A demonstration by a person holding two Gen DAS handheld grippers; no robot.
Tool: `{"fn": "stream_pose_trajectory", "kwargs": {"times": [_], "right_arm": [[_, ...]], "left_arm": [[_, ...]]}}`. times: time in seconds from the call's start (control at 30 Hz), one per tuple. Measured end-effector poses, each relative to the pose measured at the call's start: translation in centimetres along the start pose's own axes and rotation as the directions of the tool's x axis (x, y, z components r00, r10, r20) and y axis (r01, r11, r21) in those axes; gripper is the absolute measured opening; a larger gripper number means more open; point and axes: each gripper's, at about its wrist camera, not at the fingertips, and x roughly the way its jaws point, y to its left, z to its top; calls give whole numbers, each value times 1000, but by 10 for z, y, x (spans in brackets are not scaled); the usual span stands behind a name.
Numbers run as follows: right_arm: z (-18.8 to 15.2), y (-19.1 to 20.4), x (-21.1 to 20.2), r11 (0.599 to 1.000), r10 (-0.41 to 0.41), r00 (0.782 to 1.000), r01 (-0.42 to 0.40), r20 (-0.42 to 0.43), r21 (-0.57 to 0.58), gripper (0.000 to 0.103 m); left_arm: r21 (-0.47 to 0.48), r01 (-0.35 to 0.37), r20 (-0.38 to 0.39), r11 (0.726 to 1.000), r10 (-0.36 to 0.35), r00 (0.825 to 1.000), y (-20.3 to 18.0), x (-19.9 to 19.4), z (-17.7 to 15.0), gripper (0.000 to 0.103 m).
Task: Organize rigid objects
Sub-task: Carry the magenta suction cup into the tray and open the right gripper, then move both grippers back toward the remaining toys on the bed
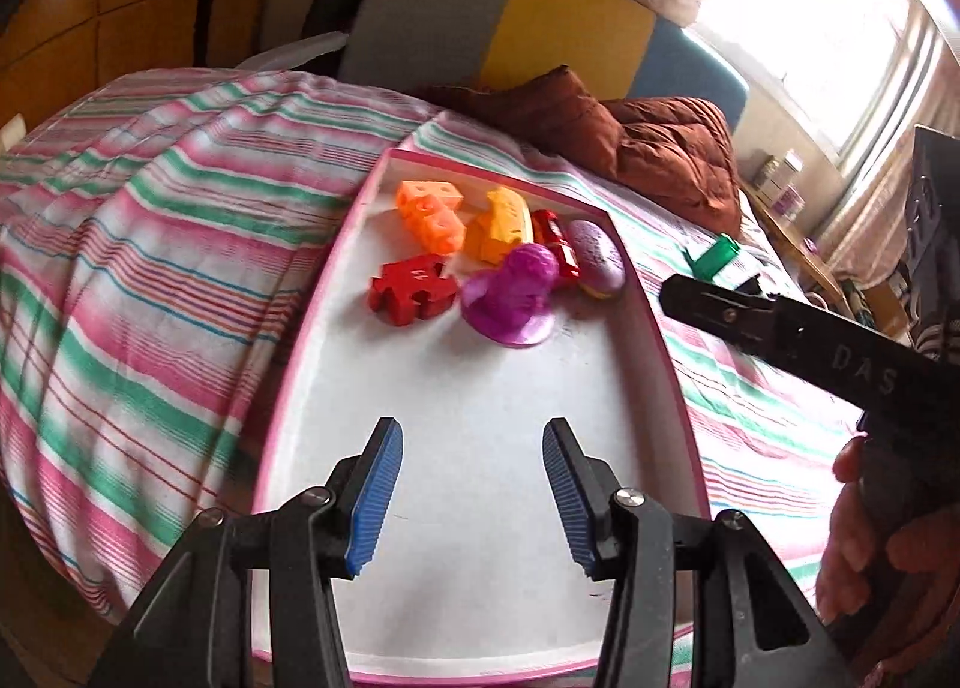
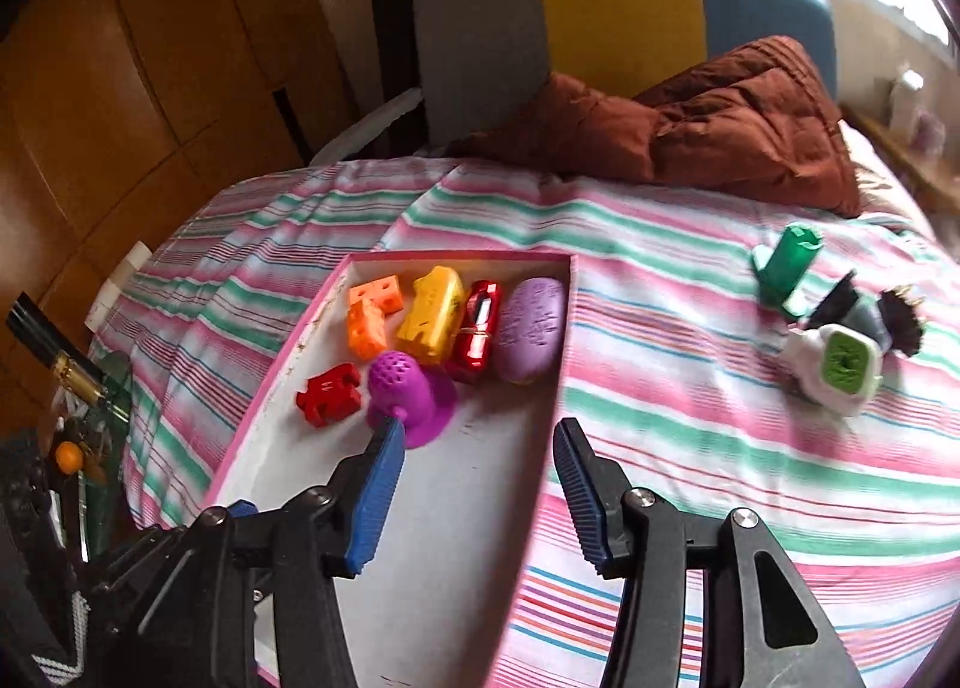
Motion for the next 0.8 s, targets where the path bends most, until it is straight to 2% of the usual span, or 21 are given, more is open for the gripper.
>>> {"fn": "stream_pose_trajectory", "kwargs": {"times": [0.27, 0.6, 0.8], "right_arm": [[-12, -30, -16, 994, -109, 994, 109, -9, -3, 53], [-31, -55, -19, 988, -154, 988, 154, -23, 16, 56], [-45, -75, -21, 985, -169, 985, 171, -43, 37, 57]], "left_arm": [[52, 41, 27, 998, -43, 999, -14, -5, -3, 49], [134, 43, 51, 990, -50, 997, -32, -12, -13, 49], [173, 72, 51, 982, -81, 995, -43, -16, -19, 49]]}}
